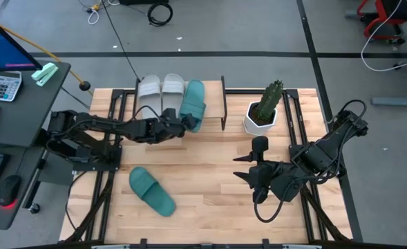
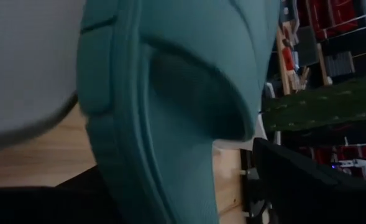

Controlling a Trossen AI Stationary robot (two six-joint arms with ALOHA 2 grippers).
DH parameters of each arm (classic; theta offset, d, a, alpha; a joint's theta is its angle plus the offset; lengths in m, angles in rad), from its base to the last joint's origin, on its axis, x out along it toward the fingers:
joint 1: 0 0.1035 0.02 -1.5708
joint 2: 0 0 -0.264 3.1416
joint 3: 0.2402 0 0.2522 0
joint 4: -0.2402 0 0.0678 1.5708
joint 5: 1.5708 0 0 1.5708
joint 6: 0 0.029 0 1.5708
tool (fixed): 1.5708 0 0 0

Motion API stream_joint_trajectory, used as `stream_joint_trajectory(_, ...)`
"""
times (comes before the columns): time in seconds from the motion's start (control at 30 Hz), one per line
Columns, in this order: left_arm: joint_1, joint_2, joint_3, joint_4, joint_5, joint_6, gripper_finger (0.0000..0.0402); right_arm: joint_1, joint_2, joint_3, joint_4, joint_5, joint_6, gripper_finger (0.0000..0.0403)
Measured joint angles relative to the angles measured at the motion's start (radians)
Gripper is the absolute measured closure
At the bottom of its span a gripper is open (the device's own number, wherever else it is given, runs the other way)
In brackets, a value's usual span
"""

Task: Pick and place slides into the shelf
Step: Put the right green slipper on the shelf

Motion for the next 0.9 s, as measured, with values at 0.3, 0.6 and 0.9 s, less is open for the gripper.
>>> stream_joint_trajectory(0.3, 0.002, 0.001, 0.0, 0.078, 0.012, 0.02, 0.0111, 0.0, 0.0, 0.0, 0.0, 0.0, 0.0, 0.0202)
stream_joint_trajectory(0.6, -0.003, 0.018, 0.0, 0.093, 0.013, -0.017, 0.0131, 0.0, 0.0, 0.0, 0.001, 0.0, -0.004, 0.0202)
stream_joint_trajectory(0.9, -0.009, 0.018, -0.001, 0.114, 0.009, -0.031, 0.0131, 0.0, 0.0, 0.0, 0.008, 0.0, -0.005, 0.0202)
